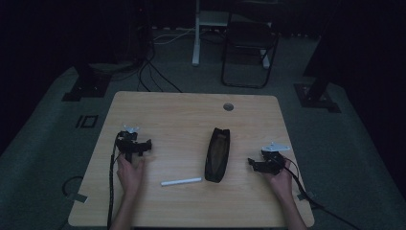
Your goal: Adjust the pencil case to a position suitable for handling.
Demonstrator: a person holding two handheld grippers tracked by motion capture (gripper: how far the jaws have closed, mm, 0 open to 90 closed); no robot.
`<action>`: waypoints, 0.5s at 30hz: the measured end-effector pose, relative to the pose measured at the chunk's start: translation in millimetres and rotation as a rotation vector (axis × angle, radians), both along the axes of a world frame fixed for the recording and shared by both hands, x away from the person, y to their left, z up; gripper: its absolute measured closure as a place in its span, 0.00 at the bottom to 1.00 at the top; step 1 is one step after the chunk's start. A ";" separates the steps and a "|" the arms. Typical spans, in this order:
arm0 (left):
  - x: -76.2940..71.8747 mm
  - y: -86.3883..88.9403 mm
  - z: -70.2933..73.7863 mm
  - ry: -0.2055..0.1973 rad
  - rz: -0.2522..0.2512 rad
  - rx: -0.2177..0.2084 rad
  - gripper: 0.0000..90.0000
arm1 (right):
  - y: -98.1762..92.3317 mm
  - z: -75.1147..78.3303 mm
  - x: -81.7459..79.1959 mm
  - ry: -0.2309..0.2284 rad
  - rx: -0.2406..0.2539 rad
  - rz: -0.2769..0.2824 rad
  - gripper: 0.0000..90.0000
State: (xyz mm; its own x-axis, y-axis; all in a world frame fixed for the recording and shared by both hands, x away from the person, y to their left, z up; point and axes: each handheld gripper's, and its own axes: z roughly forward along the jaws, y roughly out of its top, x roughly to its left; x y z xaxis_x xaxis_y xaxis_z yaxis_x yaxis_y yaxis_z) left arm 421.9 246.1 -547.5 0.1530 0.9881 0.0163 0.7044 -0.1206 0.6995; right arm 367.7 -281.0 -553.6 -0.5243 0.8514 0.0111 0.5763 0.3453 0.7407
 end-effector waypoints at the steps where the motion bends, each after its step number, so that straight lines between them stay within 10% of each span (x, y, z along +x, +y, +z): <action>1: 0.0 0.0 0.0 0.000 0.000 0.000 0.11 | 0.0 0.0 0.0 0.000 0.000 0.000 0.27; 15: 0.0 -1.0 0.0 -0.002 -0.001 0.000 0.11 | 0.0 0.0 0.0 0.000 0.000 0.001 0.27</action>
